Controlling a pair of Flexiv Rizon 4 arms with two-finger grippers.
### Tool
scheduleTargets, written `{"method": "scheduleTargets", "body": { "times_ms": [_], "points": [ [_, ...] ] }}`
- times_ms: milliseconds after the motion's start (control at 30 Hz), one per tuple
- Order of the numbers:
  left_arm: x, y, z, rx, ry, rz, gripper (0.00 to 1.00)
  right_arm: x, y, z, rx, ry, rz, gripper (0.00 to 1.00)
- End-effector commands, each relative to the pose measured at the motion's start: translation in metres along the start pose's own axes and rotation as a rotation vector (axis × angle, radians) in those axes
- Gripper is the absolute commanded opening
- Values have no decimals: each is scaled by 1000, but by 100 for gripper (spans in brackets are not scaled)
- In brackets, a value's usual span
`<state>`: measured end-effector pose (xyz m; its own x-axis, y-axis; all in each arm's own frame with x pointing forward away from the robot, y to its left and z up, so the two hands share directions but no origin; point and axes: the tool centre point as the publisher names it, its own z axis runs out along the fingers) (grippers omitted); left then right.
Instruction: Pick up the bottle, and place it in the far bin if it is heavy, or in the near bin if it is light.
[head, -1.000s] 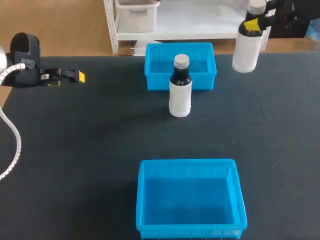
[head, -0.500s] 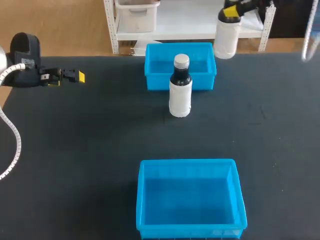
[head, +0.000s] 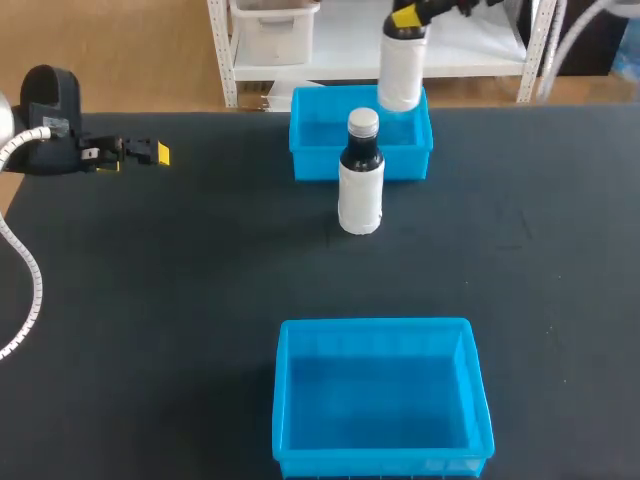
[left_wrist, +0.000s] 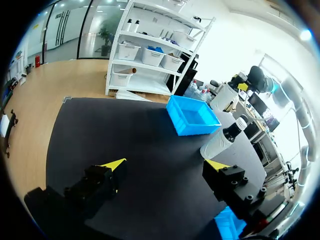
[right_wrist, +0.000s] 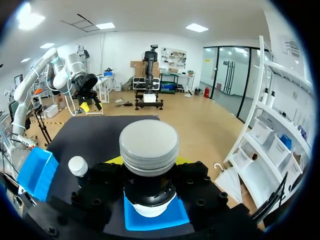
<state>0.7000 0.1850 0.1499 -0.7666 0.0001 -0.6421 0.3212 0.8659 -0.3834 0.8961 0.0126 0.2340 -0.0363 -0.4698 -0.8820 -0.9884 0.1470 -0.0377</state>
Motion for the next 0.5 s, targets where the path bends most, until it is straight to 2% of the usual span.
{"method": "scheduleTargets", "body": {
  "times_ms": [33,500],
  "points": [
    [0,0,0,0,0,0,100,-3,-20,22,-100,2,10,0],
    [0,0,0,0,0,0,100,-6,-22,61,-137,-11,31,0]
  ]
}}
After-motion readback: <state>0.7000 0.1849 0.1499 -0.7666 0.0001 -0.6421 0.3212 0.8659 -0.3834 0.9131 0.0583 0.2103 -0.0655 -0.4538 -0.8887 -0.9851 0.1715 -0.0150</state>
